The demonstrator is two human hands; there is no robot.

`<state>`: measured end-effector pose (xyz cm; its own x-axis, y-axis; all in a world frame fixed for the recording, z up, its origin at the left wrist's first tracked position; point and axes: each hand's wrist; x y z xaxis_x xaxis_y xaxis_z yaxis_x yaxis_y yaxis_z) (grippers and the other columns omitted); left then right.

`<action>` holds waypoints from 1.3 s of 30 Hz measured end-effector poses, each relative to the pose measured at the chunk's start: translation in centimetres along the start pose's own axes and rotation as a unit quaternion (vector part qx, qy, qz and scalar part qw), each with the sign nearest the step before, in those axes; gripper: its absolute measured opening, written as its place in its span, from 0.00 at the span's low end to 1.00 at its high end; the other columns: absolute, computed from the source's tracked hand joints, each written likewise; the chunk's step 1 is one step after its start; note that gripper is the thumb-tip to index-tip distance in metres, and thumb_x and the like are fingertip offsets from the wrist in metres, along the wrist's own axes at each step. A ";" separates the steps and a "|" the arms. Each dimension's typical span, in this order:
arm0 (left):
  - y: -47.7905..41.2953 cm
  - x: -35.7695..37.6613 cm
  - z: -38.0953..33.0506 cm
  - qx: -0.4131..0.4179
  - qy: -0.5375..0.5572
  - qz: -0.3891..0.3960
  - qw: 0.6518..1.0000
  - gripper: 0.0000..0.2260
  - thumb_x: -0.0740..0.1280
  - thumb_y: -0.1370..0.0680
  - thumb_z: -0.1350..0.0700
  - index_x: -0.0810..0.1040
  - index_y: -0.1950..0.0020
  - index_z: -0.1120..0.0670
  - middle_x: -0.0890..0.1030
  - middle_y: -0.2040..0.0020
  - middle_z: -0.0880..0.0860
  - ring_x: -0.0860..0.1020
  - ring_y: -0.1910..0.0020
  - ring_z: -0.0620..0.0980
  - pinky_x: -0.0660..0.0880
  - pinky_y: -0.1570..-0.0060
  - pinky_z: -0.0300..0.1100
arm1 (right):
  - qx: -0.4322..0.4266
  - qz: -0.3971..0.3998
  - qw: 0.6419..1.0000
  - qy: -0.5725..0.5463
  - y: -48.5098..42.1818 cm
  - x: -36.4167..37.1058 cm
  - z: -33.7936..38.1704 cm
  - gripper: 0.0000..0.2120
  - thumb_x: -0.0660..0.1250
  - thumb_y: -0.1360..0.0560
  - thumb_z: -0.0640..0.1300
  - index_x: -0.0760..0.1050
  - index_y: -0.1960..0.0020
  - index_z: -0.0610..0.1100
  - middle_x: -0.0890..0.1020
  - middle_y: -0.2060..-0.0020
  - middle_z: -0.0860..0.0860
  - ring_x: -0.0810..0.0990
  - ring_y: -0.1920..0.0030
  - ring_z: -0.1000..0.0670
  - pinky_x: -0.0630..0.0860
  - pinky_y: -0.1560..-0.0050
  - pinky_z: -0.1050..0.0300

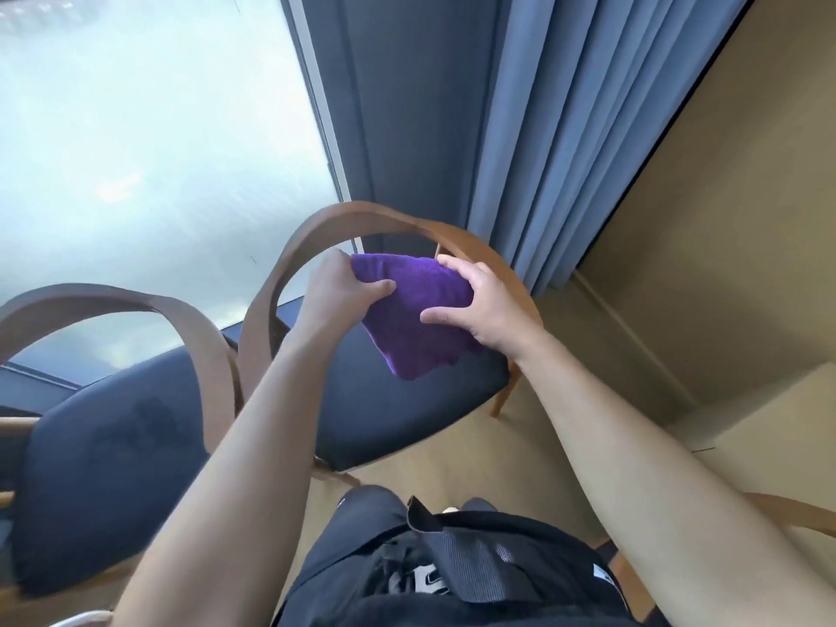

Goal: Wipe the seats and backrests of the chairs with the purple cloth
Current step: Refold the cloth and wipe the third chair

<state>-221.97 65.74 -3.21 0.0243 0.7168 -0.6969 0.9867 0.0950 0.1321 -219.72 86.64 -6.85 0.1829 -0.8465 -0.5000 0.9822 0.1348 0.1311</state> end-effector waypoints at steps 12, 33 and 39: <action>-4.5 2.6 7.9 0.049 -0.135 0.171 0.975 0.13 0.76 0.27 0.49 0.83 0.47 0.54 0.73 0.38 0.55 0.70 0.38 0.56 0.69 0.40 0.47 | 0.020 0.084 0.991 0.103 -6.6 4.1 -2.9 0.14 0.78 0.32 0.55 0.81 0.53 0.49 0.73 0.34 0.54 0.72 0.37 0.54 0.70 0.45 0.61; -18.4 22.6 24.6 -0.300 0.224 0.011 0.927 0.20 0.77 0.28 0.56 0.76 0.39 0.48 0.80 0.48 0.51 0.81 0.51 0.48 0.78 0.53 0.39 | 0.189 0.178 0.952 0.162 -25.1 15.6 -24.0 0.25 0.74 0.28 0.55 0.71 0.36 0.48 0.78 0.43 0.50 0.77 0.43 0.47 0.74 0.44 0.54; -19.6 28.5 26.3 -0.153 -0.003 -0.135 0.979 0.20 0.71 0.23 0.56 0.75 0.32 0.50 0.69 0.32 0.54 0.70 0.38 0.52 0.67 0.35 0.39 | 0.030 0.028 0.963 0.265 -26.5 19.2 -27.4 0.22 0.66 0.22 0.44 0.69 0.28 0.46 0.65 0.29 0.43 0.68 0.34 0.40 0.69 0.33 0.47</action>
<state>-236.39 66.13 -44.23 -0.2294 0.6329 -0.7394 0.8624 0.4843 0.1471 -241.01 80.96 -43.33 0.2474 -0.4539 -0.8560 0.9688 0.1294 0.2114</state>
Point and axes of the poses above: each hand's wrist, its own y-axis away from the middle knuckle, its own x-axis out of the palm, z = x × y
